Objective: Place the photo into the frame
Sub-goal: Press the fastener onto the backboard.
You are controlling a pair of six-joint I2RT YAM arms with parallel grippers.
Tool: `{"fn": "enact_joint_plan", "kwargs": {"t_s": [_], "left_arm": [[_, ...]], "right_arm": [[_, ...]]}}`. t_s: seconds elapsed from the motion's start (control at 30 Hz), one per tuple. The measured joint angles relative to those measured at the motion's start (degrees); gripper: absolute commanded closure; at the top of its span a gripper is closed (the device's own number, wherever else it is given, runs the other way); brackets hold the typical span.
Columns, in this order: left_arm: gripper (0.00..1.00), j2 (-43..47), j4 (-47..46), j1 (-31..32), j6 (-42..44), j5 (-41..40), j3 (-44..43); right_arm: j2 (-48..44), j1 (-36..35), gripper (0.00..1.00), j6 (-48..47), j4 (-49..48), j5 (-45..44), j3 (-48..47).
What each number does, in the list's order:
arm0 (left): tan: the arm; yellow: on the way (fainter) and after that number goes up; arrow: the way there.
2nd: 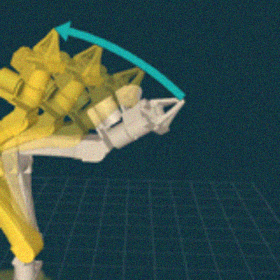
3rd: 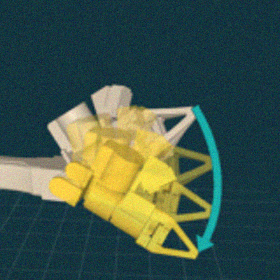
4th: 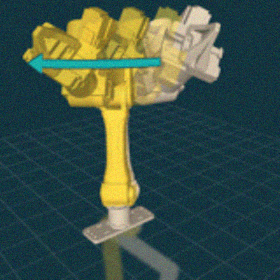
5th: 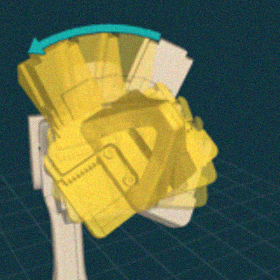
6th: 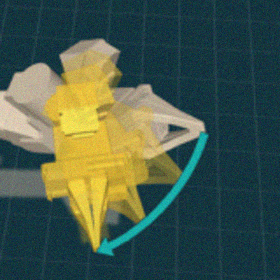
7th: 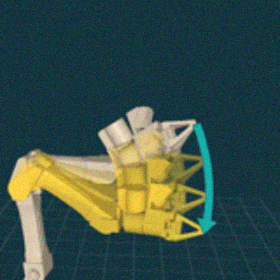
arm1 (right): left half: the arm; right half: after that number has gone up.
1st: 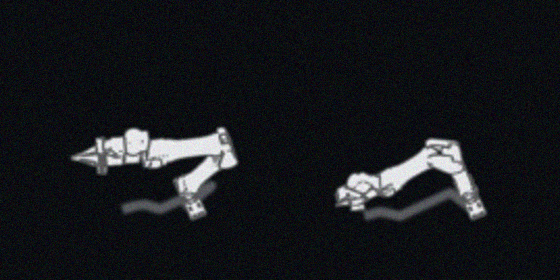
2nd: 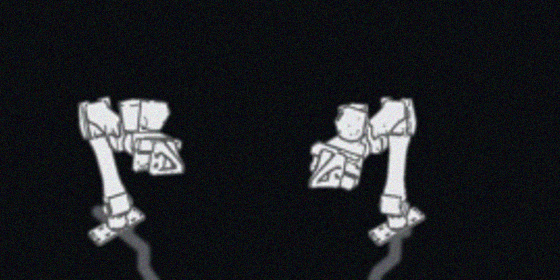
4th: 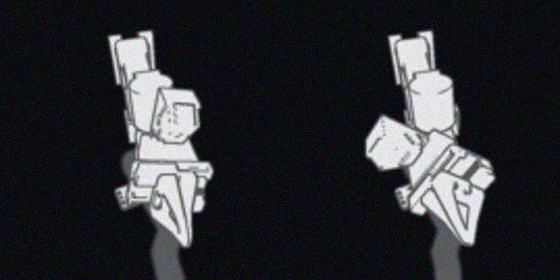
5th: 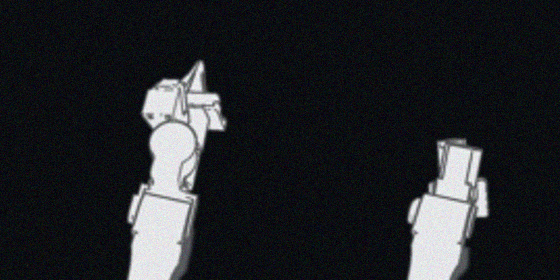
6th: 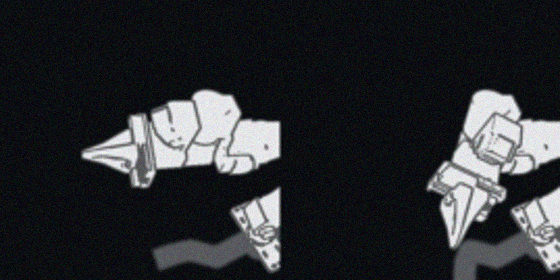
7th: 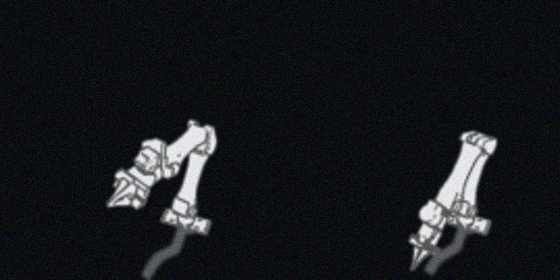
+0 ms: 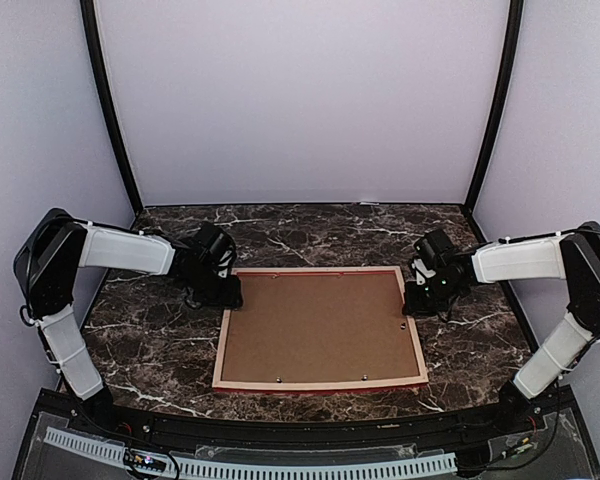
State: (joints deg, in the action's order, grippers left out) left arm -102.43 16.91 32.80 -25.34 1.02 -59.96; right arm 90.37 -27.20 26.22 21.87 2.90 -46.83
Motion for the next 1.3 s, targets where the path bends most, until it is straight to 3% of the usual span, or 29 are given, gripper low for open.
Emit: {"fn": "enact_joint_plan", "kwargs": {"t_s": [0.73, 0.83, 0.97, 1.03, 1.2, 1.3], "left_arm": [[0.69, 3.8, -2.3, -0.2, -3.7, 2.9, 5.1], [0.63, 4.5, -3.1, -0.2, -4.4, 3.1, 6.1], [0.38, 5.3, -4.2, -0.2, -5.6, 4.5, 7.4], [0.31, 5.5, -4.5, -0.2, -5.7, 5.1, 7.6], [0.28, 7.0, -4.5, -0.9, -6.2, 5.4, 7.7], [0.31, 7.2, -4.5, -1.9, -6.1, 5.1, 7.7]], "right_arm": [[-0.3, 0.1, 0.86, 0.0, -2.3, 0.6, 1.0], [-0.3, 0.1, 0.86, 0.0, -2.6, 0.7, 1.1], [-0.3, 0.1, 0.86, -0.1, -2.8, 0.9, 1.2], [-0.4, 0.1, 0.86, -0.1, -3.0, 0.9, 1.4], [-0.4, 0.1, 0.86, -0.1, -3.0, 0.9, 1.4], [-0.4, 0.1, 0.86, -0.1, -3.0, 1.0, 1.4]]}}
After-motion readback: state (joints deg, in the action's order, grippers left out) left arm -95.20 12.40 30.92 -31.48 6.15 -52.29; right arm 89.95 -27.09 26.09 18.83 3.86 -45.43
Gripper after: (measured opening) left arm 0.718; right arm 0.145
